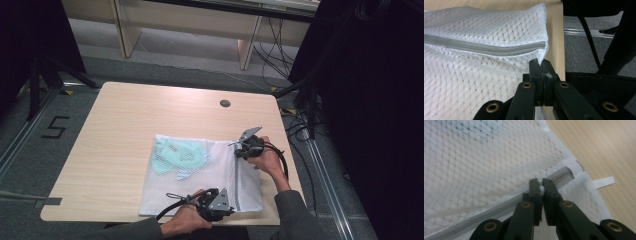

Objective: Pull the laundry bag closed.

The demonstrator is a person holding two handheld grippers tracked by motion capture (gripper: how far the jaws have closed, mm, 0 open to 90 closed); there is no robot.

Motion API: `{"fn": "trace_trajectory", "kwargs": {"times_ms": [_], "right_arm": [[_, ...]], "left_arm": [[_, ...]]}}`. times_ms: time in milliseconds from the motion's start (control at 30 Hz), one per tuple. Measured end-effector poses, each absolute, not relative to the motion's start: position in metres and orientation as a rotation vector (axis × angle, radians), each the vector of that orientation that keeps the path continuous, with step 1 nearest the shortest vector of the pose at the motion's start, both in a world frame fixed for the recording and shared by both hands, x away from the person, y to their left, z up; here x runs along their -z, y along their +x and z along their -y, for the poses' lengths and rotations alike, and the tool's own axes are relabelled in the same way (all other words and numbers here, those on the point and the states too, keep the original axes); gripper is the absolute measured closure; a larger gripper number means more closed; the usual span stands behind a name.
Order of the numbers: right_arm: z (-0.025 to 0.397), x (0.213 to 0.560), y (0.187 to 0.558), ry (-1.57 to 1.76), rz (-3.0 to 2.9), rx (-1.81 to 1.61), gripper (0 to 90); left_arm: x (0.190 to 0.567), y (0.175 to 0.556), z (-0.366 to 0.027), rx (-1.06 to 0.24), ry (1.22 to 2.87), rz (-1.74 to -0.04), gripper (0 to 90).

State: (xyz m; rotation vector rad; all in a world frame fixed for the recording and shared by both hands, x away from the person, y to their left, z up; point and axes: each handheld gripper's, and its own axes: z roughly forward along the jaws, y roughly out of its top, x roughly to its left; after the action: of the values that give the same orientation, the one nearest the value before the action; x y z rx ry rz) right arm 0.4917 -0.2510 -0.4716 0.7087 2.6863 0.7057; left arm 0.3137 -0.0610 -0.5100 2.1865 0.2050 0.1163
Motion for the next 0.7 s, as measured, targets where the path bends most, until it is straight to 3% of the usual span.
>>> {"fn": "trace_trajectory", "kwargs": {"times_ms": [700], "right_arm": [[0.253,0.474,0.509,0.736,-2.654,-0.708,86.9]], "left_arm": [[0.510,0.312,0.061,-0.117,2.188,-0.206,89.0]]}}
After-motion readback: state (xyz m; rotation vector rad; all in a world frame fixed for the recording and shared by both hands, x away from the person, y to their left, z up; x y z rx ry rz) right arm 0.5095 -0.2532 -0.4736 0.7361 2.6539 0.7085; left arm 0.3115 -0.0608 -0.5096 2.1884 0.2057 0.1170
